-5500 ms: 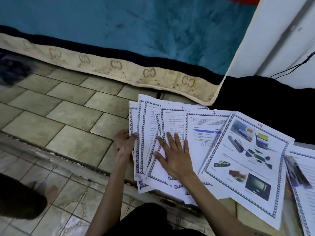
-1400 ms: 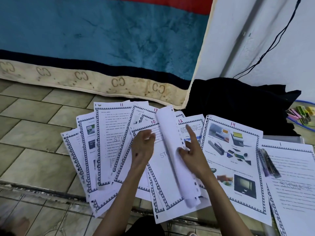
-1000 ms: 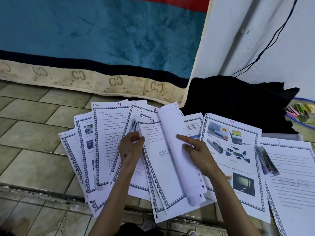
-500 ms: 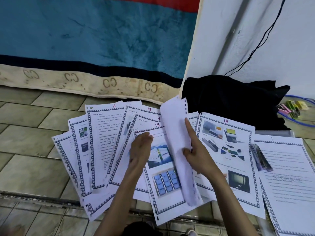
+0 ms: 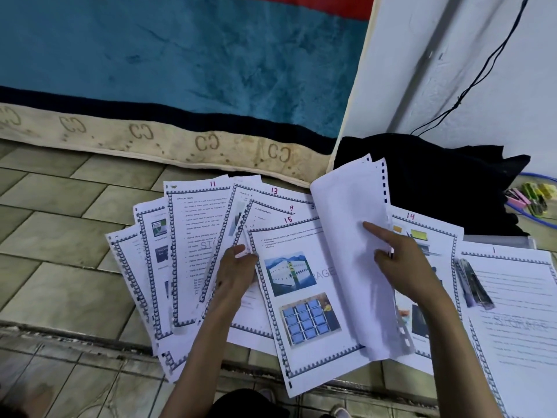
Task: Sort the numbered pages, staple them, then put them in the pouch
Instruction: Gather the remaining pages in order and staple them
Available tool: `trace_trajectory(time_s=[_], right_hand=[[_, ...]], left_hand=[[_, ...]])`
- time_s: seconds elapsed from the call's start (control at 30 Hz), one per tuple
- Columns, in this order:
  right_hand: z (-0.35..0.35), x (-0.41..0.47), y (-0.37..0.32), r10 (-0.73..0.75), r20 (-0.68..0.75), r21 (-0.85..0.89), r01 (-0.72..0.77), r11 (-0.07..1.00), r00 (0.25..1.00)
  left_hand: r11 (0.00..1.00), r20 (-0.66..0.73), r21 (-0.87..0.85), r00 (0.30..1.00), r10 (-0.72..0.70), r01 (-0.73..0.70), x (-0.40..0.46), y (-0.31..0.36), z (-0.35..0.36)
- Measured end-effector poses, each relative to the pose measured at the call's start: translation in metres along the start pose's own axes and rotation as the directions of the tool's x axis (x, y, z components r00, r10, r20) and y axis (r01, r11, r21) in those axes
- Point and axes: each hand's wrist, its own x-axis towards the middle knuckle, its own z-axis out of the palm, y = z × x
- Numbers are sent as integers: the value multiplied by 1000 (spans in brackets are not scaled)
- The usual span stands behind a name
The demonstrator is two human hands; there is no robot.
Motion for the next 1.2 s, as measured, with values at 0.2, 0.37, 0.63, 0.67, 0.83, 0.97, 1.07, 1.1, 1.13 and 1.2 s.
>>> trace_trajectory(time_s=[0.2, 0.37, 0.63, 0.67, 0.83, 0.97, 1.07, 1.1, 1.13, 1.2], right_hand=[[12, -12, -23, -16, 143, 54, 8, 998, 990], [53, -23, -47, -24, 312, -21, 32, 999, 950], [58, -11, -38, -7, 135, 46, 1, 999, 991], [60, -8, -38, -4, 138, 76, -7, 997, 990], [69, -2, -43, 38, 157, 253, -77, 964, 987], [76, -2, -61, 38, 188, 401, -112, 909, 981], [84, 4, -63, -6, 164, 278, -41, 960, 986], [86, 7, -61, -22, 146, 219, -11, 976, 989], [86, 9, -60, -36, 146, 177, 10, 984, 989], [83, 10, -59, -64, 158, 155, 39, 987, 985]], left_hand=[[998, 252, -57, 968, 18, -3, -18, 11, 14], [962, 433, -255, 901, 23, 97, -32, 25, 27], [779, -57, 600, 961, 269, -183, -3, 2, -14], [784, -31, 595, 970, 240, -175, 1, -1, -16], [800, 25, 469, 911, 412, -374, -4, 7, -13], [976, 348, 28, 917, 193, -216, -26, 23, 5], [987, 417, -141, 900, 128, -76, -30, 26, 13], [983, 339, -129, 925, 171, -135, -29, 25, 10], [971, 209, -37, 949, 237, -234, -26, 23, 5], [865, -68, 350, 911, 406, -359, -14, 14, -12]])
